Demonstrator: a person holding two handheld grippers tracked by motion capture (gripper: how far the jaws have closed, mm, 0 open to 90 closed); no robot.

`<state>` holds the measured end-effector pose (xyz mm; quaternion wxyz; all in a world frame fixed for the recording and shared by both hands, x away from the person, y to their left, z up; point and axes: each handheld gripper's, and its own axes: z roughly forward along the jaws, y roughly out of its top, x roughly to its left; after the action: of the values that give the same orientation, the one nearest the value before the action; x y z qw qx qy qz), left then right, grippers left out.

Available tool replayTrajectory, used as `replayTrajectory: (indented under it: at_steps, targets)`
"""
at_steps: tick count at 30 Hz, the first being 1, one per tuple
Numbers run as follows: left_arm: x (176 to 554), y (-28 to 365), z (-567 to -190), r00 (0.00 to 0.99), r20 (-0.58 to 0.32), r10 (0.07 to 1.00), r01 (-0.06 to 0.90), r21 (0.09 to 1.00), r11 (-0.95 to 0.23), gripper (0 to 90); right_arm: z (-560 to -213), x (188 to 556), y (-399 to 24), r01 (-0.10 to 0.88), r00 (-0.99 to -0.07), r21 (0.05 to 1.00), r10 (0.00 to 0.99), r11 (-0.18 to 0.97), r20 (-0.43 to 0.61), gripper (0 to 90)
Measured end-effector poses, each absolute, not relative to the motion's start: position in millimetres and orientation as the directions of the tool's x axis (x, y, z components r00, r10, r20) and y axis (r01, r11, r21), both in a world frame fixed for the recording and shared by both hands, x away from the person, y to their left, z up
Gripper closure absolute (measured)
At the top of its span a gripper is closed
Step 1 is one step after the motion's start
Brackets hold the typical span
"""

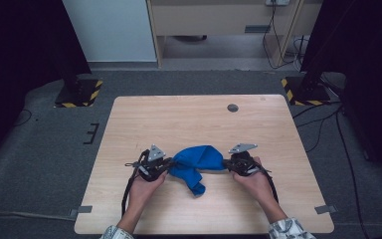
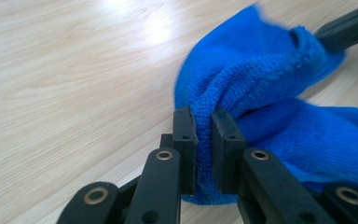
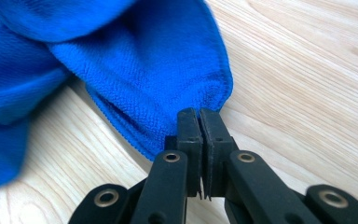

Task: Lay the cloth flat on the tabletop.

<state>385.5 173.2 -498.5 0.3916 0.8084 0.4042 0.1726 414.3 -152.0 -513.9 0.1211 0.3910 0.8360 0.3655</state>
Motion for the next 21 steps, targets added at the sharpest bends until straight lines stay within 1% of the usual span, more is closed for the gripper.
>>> replayTrajectory:
  at_steps: [8, 11, 14, 18, 21]
  targets:
    - [388, 179, -510, 0.613, -0.004, 0.790, 0.544, 0.727, -0.418, 83.2, -516, 426, -164, 0.578, -0.636, 0.696, 0.769, 0.426, 0.057, 88.0]
    - [388, 180, -511, 0.617, -0.010, 0.787, 0.553, 0.717, -0.424, 83.5, -520, 430, -168, 0.588, -0.617, 0.694, 0.785, 0.415, 0.054, 87.9]
    - [387, 179, -512, 0.622, -0.008, 0.783, 0.553, 0.712, -0.432, 83.4, -522, 431, -168, 0.591, -0.617, 0.691, 0.785, 0.416, 0.055, 87.7]
    - [383, 176, -513, 0.628, -0.018, 0.778, 0.562, 0.701, -0.438, 83.2, -525, 434, -166, 0.577, -0.619, 0.698, 0.785, 0.425, 0.034, 87.0]
    - [376, 175, -515, 0.641, -0.023, 0.768, 0.566, 0.690, -0.451, 82.9, -528, 444, -163, 0.566, -0.616, 0.715, 0.787, 0.411, 0.035, 85.9]
